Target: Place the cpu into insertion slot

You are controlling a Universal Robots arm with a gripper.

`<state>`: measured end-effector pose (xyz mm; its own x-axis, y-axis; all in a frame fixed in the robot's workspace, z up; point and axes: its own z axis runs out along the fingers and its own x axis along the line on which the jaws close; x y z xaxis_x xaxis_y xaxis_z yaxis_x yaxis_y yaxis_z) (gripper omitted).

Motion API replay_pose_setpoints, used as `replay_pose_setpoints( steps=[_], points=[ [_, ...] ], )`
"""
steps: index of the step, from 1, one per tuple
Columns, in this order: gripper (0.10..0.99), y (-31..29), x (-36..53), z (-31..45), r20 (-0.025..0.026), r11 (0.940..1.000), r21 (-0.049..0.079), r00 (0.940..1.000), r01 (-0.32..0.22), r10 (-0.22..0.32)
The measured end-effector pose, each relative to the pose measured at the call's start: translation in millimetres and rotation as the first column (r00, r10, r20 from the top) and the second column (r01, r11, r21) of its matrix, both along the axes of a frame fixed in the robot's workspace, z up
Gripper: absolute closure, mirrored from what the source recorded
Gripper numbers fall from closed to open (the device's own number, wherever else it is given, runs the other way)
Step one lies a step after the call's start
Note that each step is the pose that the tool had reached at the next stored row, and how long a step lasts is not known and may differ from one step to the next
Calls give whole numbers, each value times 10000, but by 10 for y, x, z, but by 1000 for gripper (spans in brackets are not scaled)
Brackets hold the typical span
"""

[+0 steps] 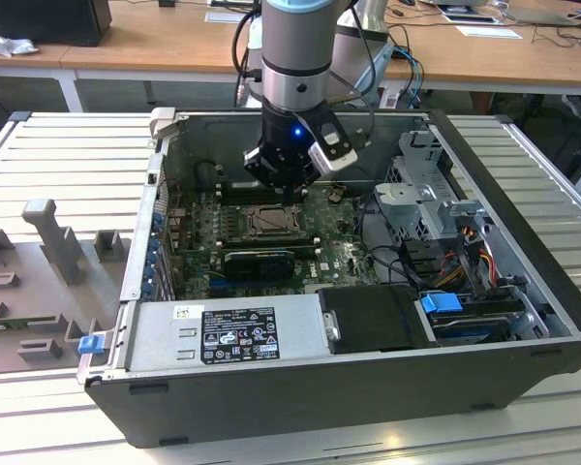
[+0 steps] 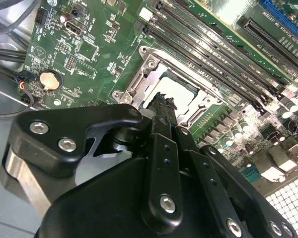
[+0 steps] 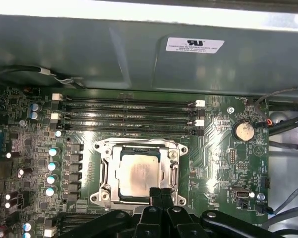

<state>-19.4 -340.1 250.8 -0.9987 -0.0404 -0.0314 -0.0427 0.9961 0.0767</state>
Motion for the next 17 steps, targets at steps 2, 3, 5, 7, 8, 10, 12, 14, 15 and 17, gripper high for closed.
replay_pose_setpoints(
  steps=[2, 3, 5, 7, 8, 10, 12, 14, 15, 17],
  points=[
    [980, -20, 0, 0, 0, 10000, 0, 10000, 0, 0],
    [980, -30, 0, -1, 0, 10000, 0, 10000, 0, 0],
    [980, -69, 0, -1, 0, 10000, 0, 10000, 0, 0],
    [980, -115, 0, 0, 0, 10000, 0, 10000, 0, 0],
    [980, -152, 0, -1, 0, 10000, 1, 10000, 0, 0],
    [980, -227, 0, 0, -1, 10000, 62, 10000, -1, 1],
    [980, -281, 0, -2, 0, 9999, 126, 10000, 0, 0],
    [980, -310, 0, -2, 0, 9999, 144, 10000, 1, -1],
    [980, -323, 0, -2, -1, 9999, 144, 10000, 0, 0],
    [980, -356, -2, -2, 0, 9999, 151, 10000, 0, 0]
  ],
)
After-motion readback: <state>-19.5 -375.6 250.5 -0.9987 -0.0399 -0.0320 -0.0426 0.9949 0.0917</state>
